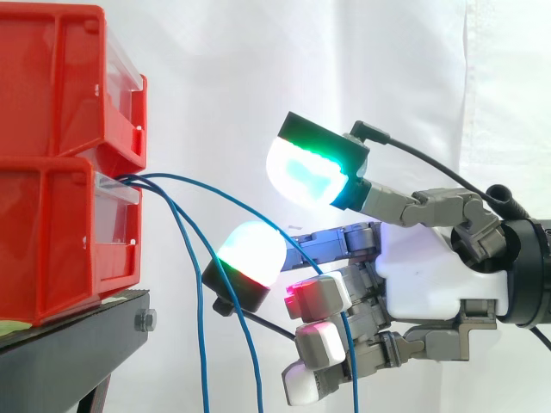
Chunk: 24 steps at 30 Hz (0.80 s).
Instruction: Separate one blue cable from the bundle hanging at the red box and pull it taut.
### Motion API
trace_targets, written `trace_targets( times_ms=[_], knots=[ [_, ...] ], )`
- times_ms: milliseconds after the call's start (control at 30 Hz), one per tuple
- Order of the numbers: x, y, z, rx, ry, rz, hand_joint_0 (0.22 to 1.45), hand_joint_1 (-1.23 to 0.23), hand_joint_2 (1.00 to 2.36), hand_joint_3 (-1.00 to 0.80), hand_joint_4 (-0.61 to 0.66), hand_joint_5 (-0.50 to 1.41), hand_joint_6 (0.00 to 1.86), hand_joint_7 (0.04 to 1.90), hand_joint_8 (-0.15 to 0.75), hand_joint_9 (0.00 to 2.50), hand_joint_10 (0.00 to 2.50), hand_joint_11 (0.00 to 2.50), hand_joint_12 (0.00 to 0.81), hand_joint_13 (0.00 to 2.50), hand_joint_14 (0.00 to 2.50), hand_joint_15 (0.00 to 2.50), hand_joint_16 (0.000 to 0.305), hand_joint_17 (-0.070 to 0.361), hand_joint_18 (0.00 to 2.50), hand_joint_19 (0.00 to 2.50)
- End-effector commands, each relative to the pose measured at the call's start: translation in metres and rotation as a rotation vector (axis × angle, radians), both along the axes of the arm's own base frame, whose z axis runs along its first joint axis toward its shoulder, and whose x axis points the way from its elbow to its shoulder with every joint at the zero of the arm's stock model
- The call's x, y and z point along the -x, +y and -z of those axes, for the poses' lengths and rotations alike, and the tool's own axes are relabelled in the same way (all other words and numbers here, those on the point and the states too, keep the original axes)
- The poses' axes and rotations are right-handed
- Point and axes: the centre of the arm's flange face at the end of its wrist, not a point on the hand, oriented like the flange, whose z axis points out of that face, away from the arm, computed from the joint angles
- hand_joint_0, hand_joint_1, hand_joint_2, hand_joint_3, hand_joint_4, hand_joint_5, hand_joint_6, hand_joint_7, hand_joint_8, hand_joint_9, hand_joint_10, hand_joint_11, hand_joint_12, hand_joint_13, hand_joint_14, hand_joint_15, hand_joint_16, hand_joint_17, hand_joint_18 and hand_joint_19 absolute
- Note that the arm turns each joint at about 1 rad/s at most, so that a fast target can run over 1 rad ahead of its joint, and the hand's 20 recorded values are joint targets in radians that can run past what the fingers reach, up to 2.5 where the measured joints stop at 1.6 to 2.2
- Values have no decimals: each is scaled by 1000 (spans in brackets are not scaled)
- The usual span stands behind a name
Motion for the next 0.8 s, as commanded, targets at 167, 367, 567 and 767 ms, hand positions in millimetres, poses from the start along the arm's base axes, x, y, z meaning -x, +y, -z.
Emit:
trace_targets(
  times_ms=[167,367,567,767],
  knots=[
    [-3,-8,-7,-3,-13,5,611,-559,1024,-200,140,-211,853,974,333,1113,22,1179,380,1074,25,745,48,107,739,560],
    [-4,-11,-9,0,-11,4,627,-637,1027,-140,125,-223,905,934,329,1101,20,1199,375,1047,25,748,48,109,737,567],
    [-3,-11,-9,4,-9,8,653,-696,1026,-177,81,-225,913,926,318,1089,20,1214,374,1036,26,743,48,108,732,564],
    [-4,-10,-9,6,-12,5,651,-660,1008,-418,114,-222,913,911,311,1118,21,1223,371,1041,24,743,47,107,725,566]
  ],
)
